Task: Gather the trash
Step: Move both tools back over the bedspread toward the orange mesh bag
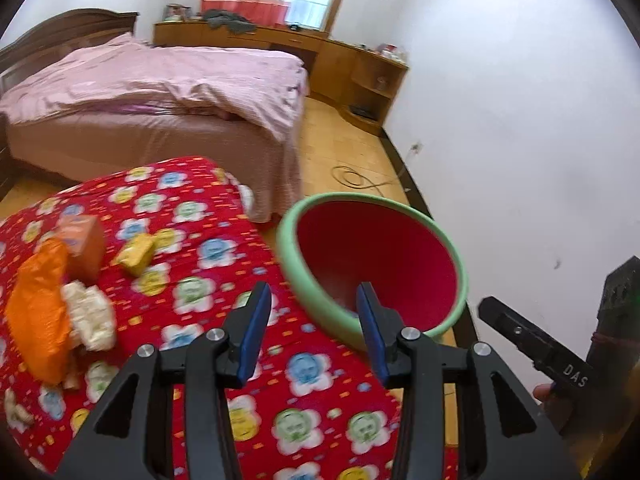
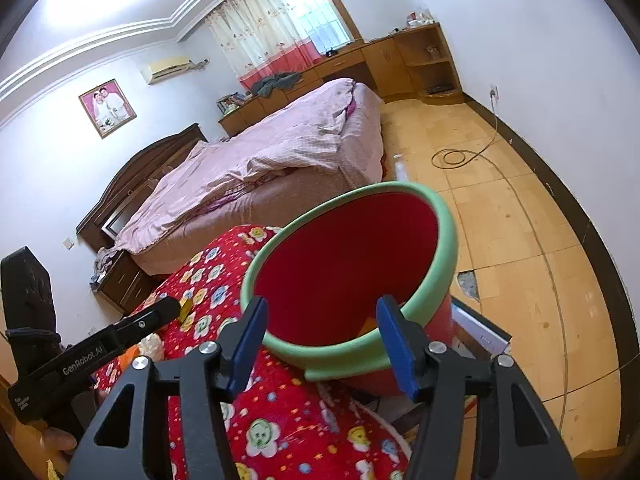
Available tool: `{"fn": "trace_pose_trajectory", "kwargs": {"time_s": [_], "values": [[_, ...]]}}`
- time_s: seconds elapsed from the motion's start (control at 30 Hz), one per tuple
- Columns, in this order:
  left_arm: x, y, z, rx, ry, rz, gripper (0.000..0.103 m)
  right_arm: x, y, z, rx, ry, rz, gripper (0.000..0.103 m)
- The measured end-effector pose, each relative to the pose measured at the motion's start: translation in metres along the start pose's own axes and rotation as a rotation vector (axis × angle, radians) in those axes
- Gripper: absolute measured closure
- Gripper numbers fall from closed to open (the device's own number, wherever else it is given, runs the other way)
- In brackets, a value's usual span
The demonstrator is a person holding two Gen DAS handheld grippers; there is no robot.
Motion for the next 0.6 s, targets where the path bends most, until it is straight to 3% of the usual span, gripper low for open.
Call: {"fn": "trace_pose_trajectory", "kwargs": {"time_s": [0.4, 0.53, 0.6], "values": [[-0.085, 0.036, 0.010, 0.033, 0.116, -0.185, 0.045, -0.044, -0.009, 0.023, -0.050, 0.046, -0.028, 0.034], [-0.112, 0.040, 0.013, 0.034, 0.141, -0.278, 0.041, -0.055, -0.014, 0.027, -0.065, 0.059, -0.030, 0.032], [-0.126, 0.040, 0.016, 0.037, 0.155, -0.362, 0.040, -0.058, -0.017, 0.030, -0.073, 0.064, -0.029, 0.032]]}}
Point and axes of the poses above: each gripper's, at about its wrist camera, not at the fingertips, and y roughly against the way its jaws point, x to its right, z to its underside, the point moved 1 cm from there along -y, roughly the way its jaws point
